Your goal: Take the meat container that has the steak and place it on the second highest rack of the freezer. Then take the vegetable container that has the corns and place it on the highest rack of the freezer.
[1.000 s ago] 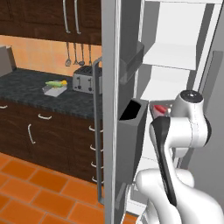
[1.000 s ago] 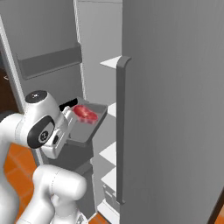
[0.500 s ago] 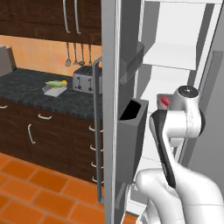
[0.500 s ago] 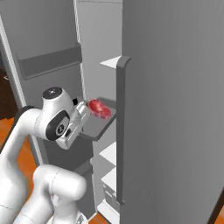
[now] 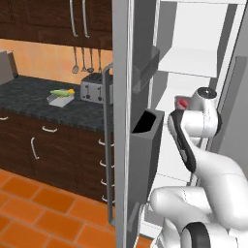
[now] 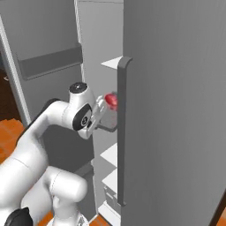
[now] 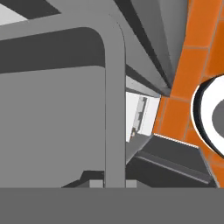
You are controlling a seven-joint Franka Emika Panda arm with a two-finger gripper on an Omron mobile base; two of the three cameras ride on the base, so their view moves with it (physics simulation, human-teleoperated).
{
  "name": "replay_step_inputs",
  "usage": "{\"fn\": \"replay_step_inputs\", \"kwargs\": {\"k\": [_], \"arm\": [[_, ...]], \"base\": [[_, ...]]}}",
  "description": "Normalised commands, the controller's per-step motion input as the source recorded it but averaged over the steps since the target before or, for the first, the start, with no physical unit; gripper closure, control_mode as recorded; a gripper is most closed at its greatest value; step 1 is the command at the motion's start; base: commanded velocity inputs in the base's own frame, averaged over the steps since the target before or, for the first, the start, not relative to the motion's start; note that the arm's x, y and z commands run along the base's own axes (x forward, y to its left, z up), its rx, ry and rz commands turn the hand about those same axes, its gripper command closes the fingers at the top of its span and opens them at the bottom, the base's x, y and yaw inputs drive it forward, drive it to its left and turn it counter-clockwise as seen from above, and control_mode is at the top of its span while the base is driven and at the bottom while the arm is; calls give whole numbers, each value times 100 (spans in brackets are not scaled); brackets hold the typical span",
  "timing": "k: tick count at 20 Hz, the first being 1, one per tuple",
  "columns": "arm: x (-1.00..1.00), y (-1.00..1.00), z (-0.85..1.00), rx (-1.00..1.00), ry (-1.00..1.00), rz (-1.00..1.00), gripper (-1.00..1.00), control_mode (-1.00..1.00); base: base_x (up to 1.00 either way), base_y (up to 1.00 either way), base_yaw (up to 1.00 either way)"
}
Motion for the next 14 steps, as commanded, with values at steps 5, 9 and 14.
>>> {"fn": "replay_step_inputs", "kwargs": {"k": [5,9,14], "arm": [[59,-28,-17,0,0,0,100,-100],[54,-34,-25,0,0,0,100,-100],[39,-25,-8,0,-1,0,100,-100]], "base": [[0,0,0],[0,0,0],[0,0,0]]}}
